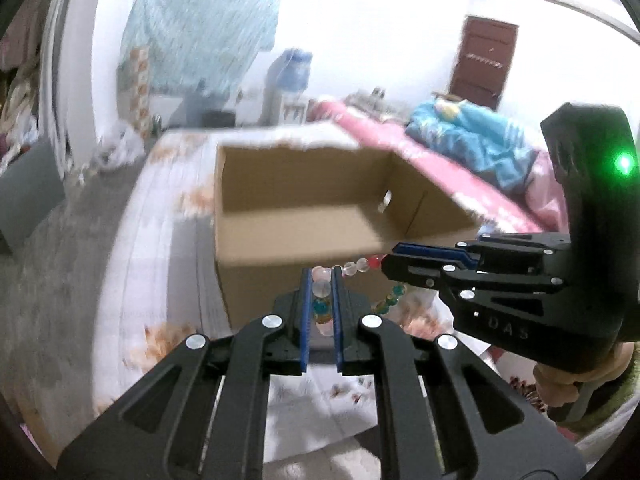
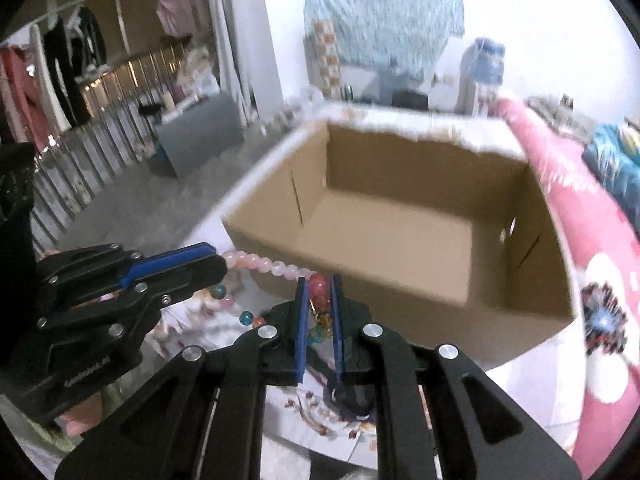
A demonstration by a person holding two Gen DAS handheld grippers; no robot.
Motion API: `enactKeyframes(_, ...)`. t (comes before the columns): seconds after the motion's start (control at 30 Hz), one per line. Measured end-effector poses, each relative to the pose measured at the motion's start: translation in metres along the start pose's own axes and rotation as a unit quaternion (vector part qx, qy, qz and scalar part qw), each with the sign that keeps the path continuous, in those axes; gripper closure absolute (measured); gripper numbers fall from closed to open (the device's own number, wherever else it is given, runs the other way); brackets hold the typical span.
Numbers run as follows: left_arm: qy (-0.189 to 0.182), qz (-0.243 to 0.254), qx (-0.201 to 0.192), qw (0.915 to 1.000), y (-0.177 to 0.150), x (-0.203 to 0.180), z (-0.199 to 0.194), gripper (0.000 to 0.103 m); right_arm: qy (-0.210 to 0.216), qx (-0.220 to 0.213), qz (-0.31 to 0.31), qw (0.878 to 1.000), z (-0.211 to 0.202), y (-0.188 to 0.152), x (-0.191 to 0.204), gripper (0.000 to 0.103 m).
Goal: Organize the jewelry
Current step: 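Lift the bracelet with the right gripper and carry it over the box, then open the right gripper to drop the bracelet into the box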
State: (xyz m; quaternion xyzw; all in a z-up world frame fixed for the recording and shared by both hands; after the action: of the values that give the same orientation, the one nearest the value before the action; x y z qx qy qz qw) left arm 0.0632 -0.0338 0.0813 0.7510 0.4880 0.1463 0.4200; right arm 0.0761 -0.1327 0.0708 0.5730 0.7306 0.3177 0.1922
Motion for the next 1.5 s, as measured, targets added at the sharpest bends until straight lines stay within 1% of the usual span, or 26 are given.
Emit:
enactKeyframes(0.07,-0.005,0.015,-0.018,0.9997,0.024,-0.007,-0.008,0.095,0.005,-0.019,-0.003,1.000,-0.012,0.018,-0.002,0.092)
enactKeyframes(0.17,-0.011,0.035,-0.026,0.9990,0.060,-0.013,-0.009,0.095,0.030,-0.029,-0.001,0.999,-0.017,0.051,-0.013,0.092)
enactKeyframes(0.27,-0.006,0.044,-0.009,0.9990,0.090,-0.008,0.017,0.095,0.048,-0.004,0.018,0.999,0.001,0.081,-0.034,0.092)
enactKeyframes(0.37,0.003,0.039,0.038,0.9985,0.110,0.005,0.060,0.095,0.069,0.049,0.054,0.995,0.040,0.102,-0.058,0.092)
enactKeyframes(0.43,0.010,0.037,0.079,0.9961,0.115,0.018,0.093,0.095,0.076,0.089,0.076,0.990,0.072,0.110,-0.072,0.092)
enactKeyframes(0.5,0.019,0.032,0.124,0.9916,0.109,0.035,0.126,0.095,0.083,0.125,0.086,0.985,0.104,0.113,-0.082,0.092)
enactKeyframes(0.53,0.027,0.032,0.155,0.9870,0.106,0.042,0.147,0.095,0.084,0.142,0.093,0.982,0.118,0.114,-0.087,0.092)
enactKeyframes(0.63,0.049,0.033,0.205,0.9771,0.092,0.057,0.181,0.095,0.093,0.202,0.107,0.969,0.168,0.111,-0.096,0.092)
enactKeyframes(0.73,0.079,0.040,0.235,0.9681,0.087,0.067,0.202,0.095,0.088,0.235,0.105,0.962,0.202,0.109,-0.096,0.092)
enactKeyframes(0.8,0.089,0.042,0.247,0.9641,0.085,0.072,0.210,0.094,0.092,0.249,0.105,0.958,0.219,0.108,-0.096,0.092)
enactKeyframes(0.83,0.088,0.041,0.252,0.9629,0.084,0.072,0.213,0.094,0.095,0.253,0.113,0.956,0.227,0.109,-0.096,0.092)
enactKeyframes(0.9,0.087,0.035,0.245,0.9649,0.087,0.073,0.209,0.094,0.109,0.258,0.130,0.951,0.238,0.115,-0.103,0.091)
enactKeyframes(0.93,0.091,0.037,0.242,0.9654,0.088,0.073,0.208,0.093,0.115,0.256,0.139,0.950,0.243,0.117,-0.104,0.091)
enactKeyframes(1.03,0.101,0.042,0.231,0.9667,0.090,0.072,0.206,0.084,0.115,0.250,0.150,0.949,0.246,0.123,-0.106,0.091)
enactKeyframes(1.1,0.102,0.039,0.223,0.9686,0.091,0.073,0.199,0.083,0.119,0.239,0.158,0.951,0.241,0.126,-0.109,0.091)
enactKeyframes(1.13,0.098,0.037,0.213,0.9713,0.092,0.073,0.192,0.078,0.120,0.231,0.159,0.952,0.236,0.128,-0.109,0.091)
enactKeyframes(1.17,0.097,0.037,0.203,0.9737,0.094,0.072,0.186,0.070,0.119,0.224,0.159,0.954,0.229,0.130,-0.110,0.091)
enactKeyframes(1.2,0.097,0.038,0.189,0.9763,0.097,0.071,0.178,0.066,0.115,0.212,0.158,0.958,0.221,0.133,-0.111,0.091)
enactKeyframes(1.27,0.103,0.046,0.150,0.9823,0.102,0.068,0.151,0.052,0.115,0.179,0.149,0.966,0.194,0.138,-0.112,0.089)
enactKeyframes(1.3,0.105,0.049,0.137,0.9838,0.104,0.068,0.141,0.048,0.112,0.156,0.142,0.971,0.172,0.139,-0.112,0.086)
enactKeyframes(1.33,0.106,0.051,0.117,0.9861,0.105,0.066,0.123,0.040,0.110,0.137,0.136,0.975,0.156,0.140,-0.112,0.076)
enactKeyframes(1.37,0.106,0.051,0.102,0.9879,0.105,0.065,0.110,0.033,0.106,0.107,0.126,0.981,0.130,0.139,-0.111,0.065)
enactKeyframes(1.4,0.103,0.051,0.085,0.9896,0.103,0.064,0.095,0.031,0.098,0.073,0.114,0.986,0.101,0.136,-0.110,0.060)
enactKeyframes(1.43,0.100,0.051,0.069,0.9913,0.099,0.061,0.077,0.026,0.090,0.052,0.105,0.989,0.082,0.132,-0.109,0.051)
enactKeyframes(1.47,0.097,0.051,0.060,0.9922,0.094,0.060,0.064,0.021,0.079,0.021,0.091,0.992,0.052,0.124,-0.107,0.045)
enactKeyframes(1.5,0.093,0.052,0.052,0.9930,0.090,0.059,0.052,0.019,0.072,0.002,0.085,0.994,0.031,0.117,-0.106,0.043)
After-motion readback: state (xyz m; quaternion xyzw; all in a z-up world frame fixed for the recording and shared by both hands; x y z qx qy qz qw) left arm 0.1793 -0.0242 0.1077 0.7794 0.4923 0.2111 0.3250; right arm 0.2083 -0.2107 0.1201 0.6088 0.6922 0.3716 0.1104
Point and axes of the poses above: each gripper's, at about its wrist camera, not at the fingertips, and z roughly the way its jaws point, x to its left, y to its top, the point moved 6 cm from there along z, roughly the way its jaws point, and after that the axes turned 3 degrees about x, right-handed, at the moved point
